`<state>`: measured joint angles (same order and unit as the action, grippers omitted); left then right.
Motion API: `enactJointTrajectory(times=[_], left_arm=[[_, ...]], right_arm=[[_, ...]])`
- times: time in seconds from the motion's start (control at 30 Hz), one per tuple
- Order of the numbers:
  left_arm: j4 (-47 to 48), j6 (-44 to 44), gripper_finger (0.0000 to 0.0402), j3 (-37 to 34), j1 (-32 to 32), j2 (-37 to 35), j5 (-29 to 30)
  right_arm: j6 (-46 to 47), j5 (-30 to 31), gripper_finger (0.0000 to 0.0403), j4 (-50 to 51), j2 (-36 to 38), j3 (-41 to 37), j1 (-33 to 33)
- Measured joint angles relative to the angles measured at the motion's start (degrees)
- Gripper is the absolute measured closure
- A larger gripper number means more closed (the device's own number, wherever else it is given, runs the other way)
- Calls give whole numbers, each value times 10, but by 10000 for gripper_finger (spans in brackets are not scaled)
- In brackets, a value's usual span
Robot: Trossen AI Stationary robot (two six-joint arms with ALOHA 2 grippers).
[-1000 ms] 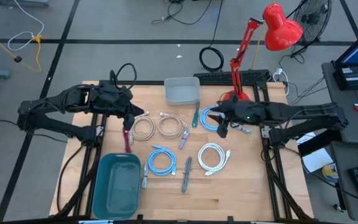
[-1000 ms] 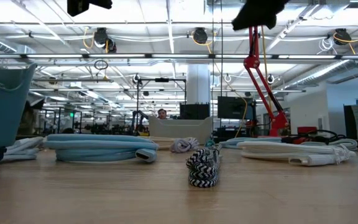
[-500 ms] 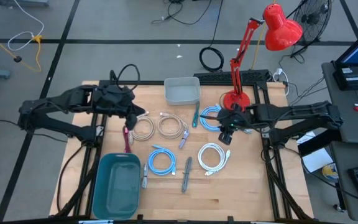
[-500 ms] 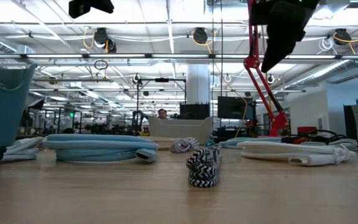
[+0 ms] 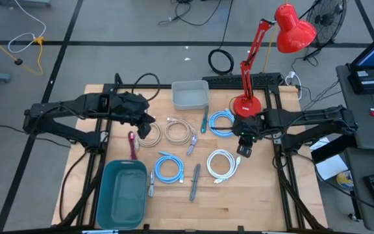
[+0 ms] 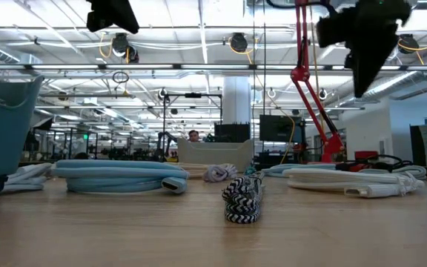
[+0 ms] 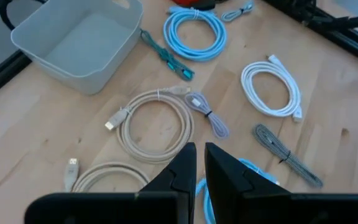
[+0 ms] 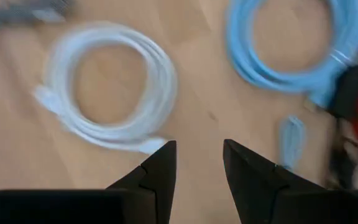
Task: Pick & Place USB Port
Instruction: Put the light blue charger cable into the gray bin
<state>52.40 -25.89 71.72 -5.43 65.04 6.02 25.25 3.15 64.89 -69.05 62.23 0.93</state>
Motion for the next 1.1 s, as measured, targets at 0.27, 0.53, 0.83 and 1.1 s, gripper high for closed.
enactJointTrajectory(times=[0.27, 0.53, 0.83, 1.1], left_arm=[[6, -1, 366, 0, 0, -2, 0], [9, -3, 366, 0, 1, -2, -2], [9, -6, 366, 0, 1, -2, -2], [10, -12, 366, 0, 1, -2, -5]], right_arm=[[39, 42, 275, -37, 20, -124, -1], [68, 45, 275, -128, 30, -239, -1], [70, 105, 275, -132, 54, -243, -6], [64, 143, 275, -92, 64, -243, -63]])
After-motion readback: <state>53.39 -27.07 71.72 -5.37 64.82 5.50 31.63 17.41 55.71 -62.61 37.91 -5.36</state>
